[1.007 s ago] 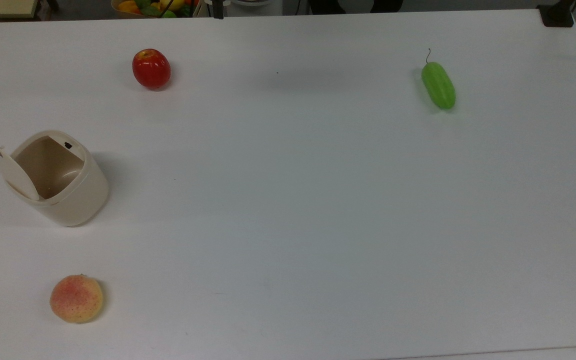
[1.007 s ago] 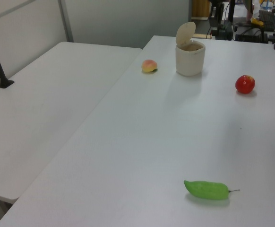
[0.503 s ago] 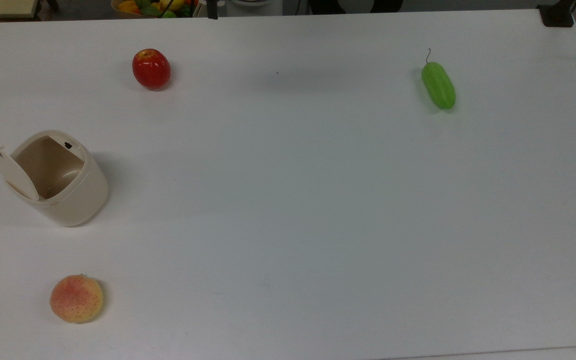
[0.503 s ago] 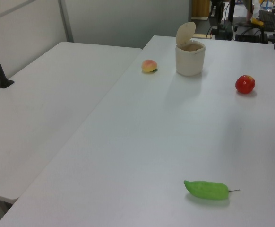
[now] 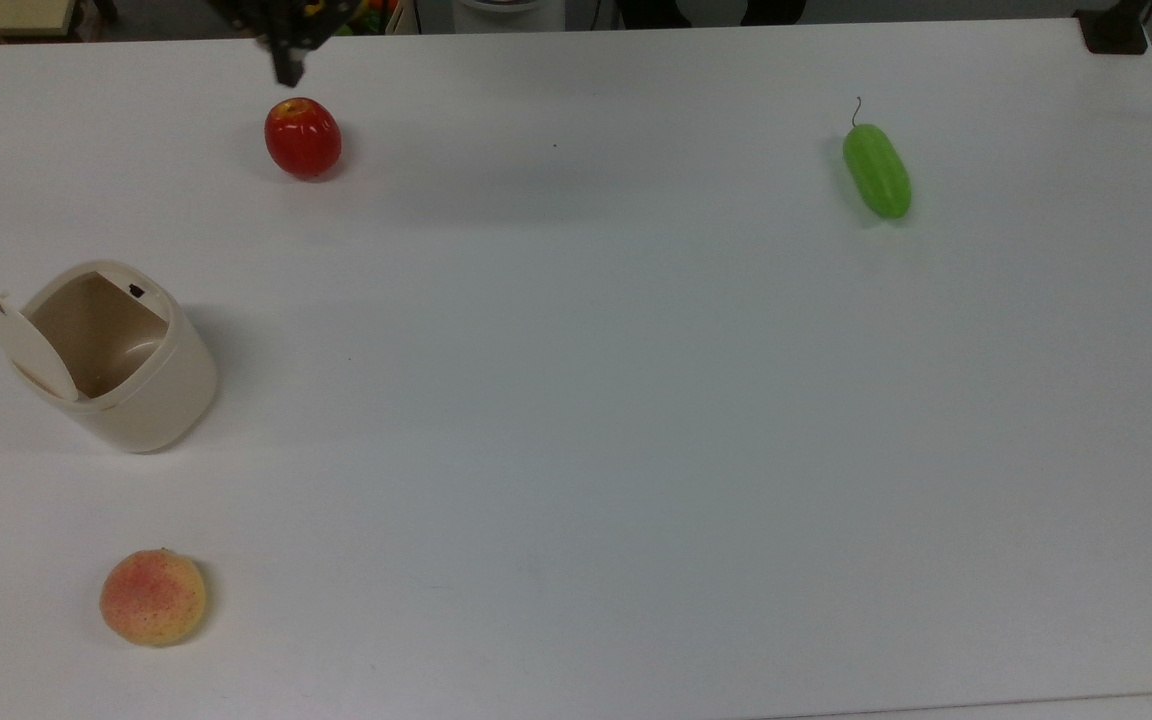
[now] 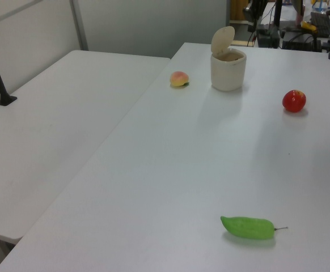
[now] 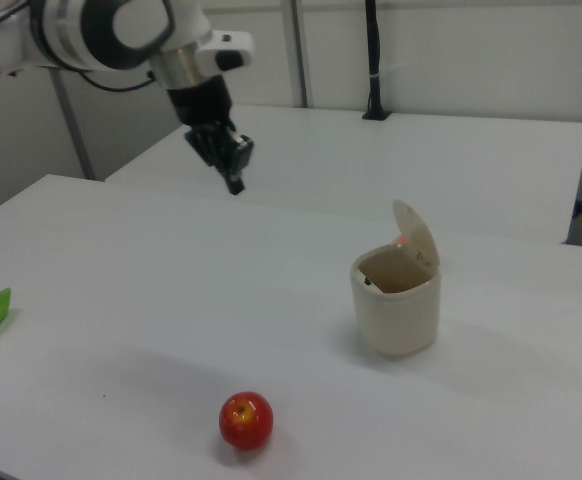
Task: Close garbage bin
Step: 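Move the gripper toward the open lid of the cream bin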
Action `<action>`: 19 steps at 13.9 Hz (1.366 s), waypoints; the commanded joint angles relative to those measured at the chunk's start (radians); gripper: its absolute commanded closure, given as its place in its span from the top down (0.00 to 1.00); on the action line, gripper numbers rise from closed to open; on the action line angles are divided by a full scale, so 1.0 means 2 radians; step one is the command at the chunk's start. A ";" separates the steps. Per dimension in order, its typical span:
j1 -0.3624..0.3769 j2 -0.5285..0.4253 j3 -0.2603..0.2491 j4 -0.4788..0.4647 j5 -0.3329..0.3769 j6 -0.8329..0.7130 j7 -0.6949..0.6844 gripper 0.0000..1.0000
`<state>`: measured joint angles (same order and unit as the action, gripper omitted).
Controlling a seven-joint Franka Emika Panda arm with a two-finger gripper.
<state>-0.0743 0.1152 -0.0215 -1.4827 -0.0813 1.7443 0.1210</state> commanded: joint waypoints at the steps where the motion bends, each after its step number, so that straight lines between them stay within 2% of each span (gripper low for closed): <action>1: -0.036 0.012 0.000 -0.003 0.004 0.070 0.013 0.00; 8: -0.091 0.057 0.000 -0.003 0.002 0.239 0.013 0.00; 13: -0.111 0.089 -0.001 -0.003 0.002 0.359 0.015 0.00; 19: -0.119 0.138 -0.004 -0.003 -0.003 0.466 0.055 0.00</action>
<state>-0.3076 0.3565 -0.0252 -1.4837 -0.0812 2.5997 0.2027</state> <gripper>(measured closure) 0.991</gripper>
